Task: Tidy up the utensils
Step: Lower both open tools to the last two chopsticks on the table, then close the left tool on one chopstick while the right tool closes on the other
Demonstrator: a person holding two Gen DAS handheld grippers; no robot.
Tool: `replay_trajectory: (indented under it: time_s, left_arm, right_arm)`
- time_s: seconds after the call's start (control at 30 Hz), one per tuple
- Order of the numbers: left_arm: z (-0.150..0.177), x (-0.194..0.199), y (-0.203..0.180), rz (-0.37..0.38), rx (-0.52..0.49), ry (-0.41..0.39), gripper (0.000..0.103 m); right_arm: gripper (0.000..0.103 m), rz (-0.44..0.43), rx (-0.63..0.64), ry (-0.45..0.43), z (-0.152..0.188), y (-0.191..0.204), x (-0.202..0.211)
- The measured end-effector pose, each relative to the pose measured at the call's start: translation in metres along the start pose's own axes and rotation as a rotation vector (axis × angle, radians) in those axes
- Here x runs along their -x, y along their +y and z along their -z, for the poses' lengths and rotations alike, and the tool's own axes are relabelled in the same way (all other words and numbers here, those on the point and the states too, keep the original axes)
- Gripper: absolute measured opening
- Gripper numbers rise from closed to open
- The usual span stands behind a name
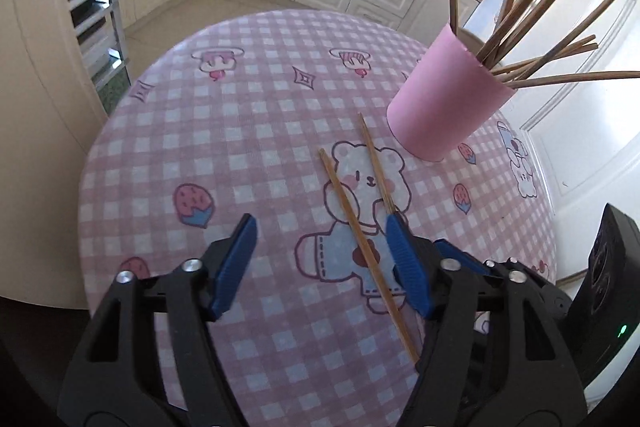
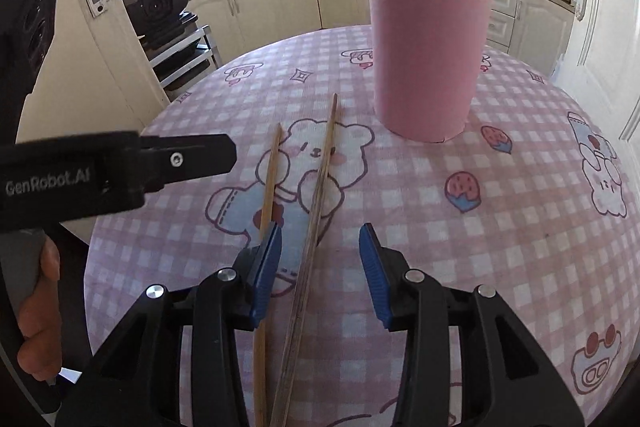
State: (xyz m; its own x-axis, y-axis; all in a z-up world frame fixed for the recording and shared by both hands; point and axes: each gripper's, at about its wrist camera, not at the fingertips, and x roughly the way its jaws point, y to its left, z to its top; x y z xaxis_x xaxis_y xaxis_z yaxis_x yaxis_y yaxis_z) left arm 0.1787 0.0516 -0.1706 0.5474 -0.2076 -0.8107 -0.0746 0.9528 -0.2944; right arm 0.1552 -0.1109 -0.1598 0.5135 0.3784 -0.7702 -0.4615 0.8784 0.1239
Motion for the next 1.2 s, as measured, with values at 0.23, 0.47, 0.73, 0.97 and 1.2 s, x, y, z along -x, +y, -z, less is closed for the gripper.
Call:
replay_trajectory:
  time_s: [0.23,0.47,0.73,0.97,1.2]
  left_arm:
    - [-0.003,-0.03,-0.005,0.02,0.027,0.058,0.039]
    - [-0.006,-0.04,-0.026,-0.095,-0.092,0.051,0.03]
    - [-0.007,-0.03,-0.01,-0.055,-0.107,0.047,0.009]
    - [-0.001,-0.027,0.006,-0.068,-0.111,0.049,0.005]
    - [-0.001,-0.026,0.017,0.004,-0.054,0.044,0.005]
  right_arm:
    - [0.019,-0.008,0.0,0.019,0.002,-0.013,0.008]
    - [0.022,-0.042,-0.048,0.015,-0.006,-0.025,0.005]
    - [0.029,-0.041,-0.051,0.031,-0.031,-0.022,-0.012]
    - [0.034,0.026,0.004,0.033,-0.053,-0.004,-0.036]
    - [0.006,0.075,0.025,0.035,-0.053,-0.008,-0.039]
